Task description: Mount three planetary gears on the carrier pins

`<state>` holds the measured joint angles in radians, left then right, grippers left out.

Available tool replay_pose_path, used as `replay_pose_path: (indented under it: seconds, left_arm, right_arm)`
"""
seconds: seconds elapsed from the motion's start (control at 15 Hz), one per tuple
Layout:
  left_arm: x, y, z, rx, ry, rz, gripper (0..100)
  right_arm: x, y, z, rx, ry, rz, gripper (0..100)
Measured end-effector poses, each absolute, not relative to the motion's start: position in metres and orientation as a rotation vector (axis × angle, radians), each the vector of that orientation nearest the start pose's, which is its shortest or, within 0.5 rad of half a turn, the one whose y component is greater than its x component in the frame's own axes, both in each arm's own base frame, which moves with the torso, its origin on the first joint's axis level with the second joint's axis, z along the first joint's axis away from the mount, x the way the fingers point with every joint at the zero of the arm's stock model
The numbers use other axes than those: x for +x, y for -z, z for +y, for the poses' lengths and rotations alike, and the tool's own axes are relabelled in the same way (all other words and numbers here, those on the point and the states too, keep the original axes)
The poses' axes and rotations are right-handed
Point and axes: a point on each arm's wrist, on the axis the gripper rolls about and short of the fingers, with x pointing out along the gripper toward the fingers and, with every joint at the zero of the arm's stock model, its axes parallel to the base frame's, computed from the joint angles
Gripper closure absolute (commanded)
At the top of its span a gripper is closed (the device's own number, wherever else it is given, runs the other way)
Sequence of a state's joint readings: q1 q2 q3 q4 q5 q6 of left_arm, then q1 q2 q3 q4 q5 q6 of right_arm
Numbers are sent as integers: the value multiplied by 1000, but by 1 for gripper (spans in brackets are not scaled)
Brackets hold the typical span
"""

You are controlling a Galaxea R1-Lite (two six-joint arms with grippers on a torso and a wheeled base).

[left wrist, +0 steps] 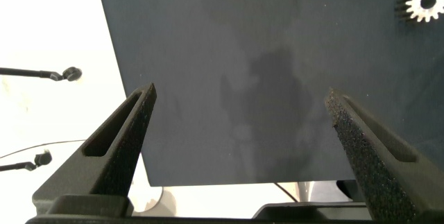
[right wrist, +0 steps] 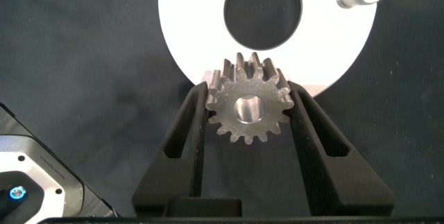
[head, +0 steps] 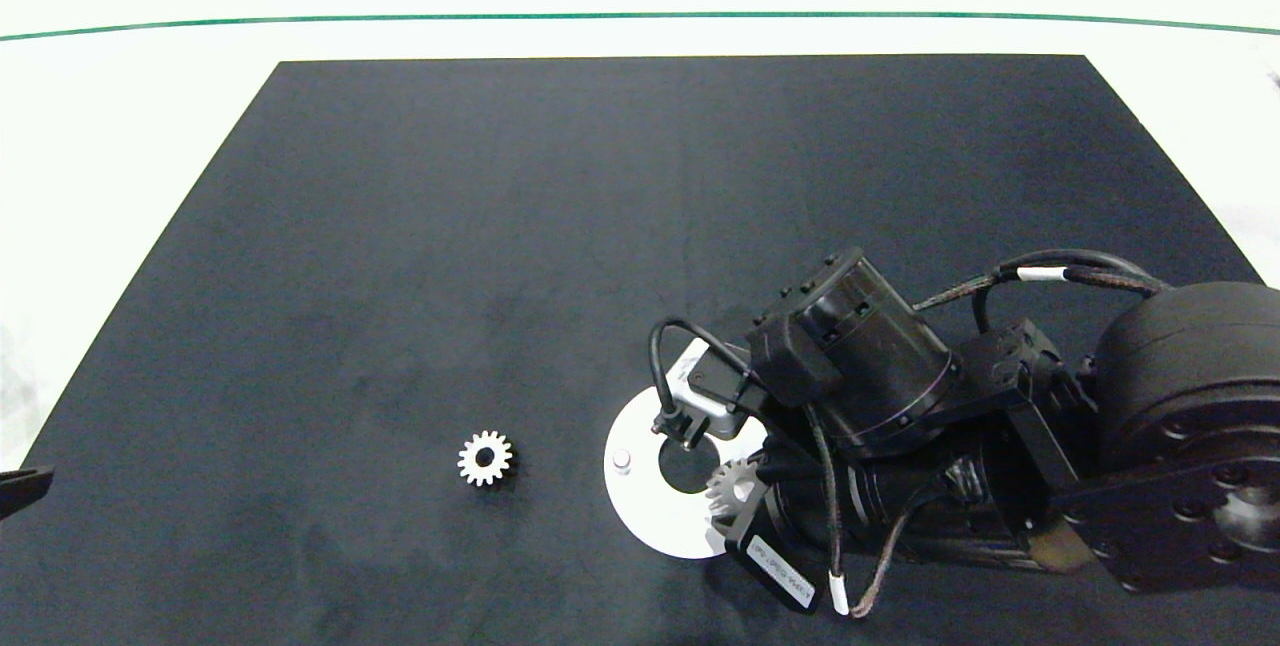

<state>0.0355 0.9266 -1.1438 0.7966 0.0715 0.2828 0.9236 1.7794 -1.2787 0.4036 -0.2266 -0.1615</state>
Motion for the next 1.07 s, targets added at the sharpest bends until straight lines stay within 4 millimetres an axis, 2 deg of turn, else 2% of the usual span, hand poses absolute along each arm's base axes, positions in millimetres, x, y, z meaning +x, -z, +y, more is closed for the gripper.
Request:
replay_pose_path:
  seconds: [1.07]
  left_arm:
    - [59,-295,4,287,-21,590,0]
  right_arm:
    - [192,-181,252,-680,-720,767,72]
